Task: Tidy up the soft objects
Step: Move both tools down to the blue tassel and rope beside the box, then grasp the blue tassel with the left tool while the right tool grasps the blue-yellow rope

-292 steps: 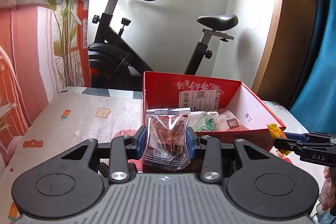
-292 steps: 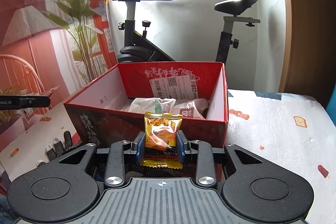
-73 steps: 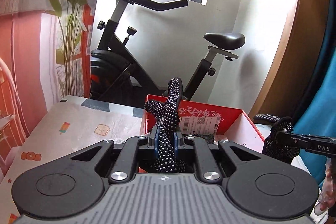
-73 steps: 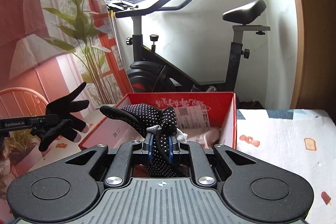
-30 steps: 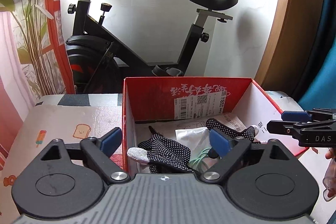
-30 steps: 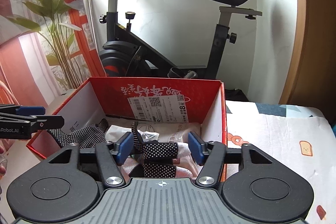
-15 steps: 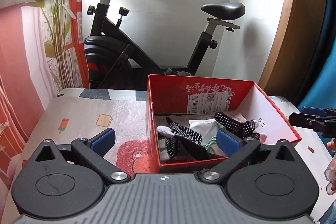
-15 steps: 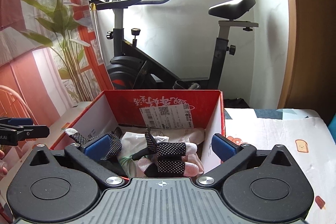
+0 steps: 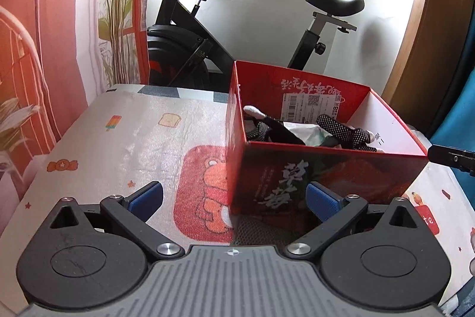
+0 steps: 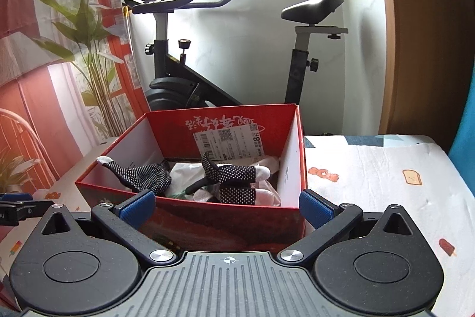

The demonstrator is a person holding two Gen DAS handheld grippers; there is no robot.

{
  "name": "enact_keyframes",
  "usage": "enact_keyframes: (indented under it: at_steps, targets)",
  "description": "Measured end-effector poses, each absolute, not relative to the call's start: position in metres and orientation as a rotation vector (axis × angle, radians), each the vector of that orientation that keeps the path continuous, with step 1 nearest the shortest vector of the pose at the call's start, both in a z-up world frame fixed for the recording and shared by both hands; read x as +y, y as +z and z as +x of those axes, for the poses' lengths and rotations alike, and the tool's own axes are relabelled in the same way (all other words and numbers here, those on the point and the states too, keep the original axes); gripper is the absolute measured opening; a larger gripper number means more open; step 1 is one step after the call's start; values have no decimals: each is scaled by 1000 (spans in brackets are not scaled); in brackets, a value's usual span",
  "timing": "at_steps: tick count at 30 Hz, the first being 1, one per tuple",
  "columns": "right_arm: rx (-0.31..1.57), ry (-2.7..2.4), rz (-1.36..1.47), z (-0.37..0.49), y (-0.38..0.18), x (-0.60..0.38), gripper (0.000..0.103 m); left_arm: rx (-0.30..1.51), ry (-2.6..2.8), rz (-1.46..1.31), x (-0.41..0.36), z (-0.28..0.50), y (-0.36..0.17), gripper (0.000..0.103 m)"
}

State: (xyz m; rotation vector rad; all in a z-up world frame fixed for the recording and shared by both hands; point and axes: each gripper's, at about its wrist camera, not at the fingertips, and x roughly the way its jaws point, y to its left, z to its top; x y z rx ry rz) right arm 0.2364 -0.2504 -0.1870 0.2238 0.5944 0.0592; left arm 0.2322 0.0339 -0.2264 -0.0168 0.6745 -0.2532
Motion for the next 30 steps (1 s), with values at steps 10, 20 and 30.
enact_keyframes:
  at_steps: [10,20,30]
  targets:
    - [705,73,186,224,-226,-241,95,757,-212,-90,40,207,-265,103]
    - [828,176,47,209,-268,-221,67,772,-343,-117,17,205,-269,82]
    - [873,251,33,213,-281,-215,52,850,-479,-115,-33,229,-296,51]
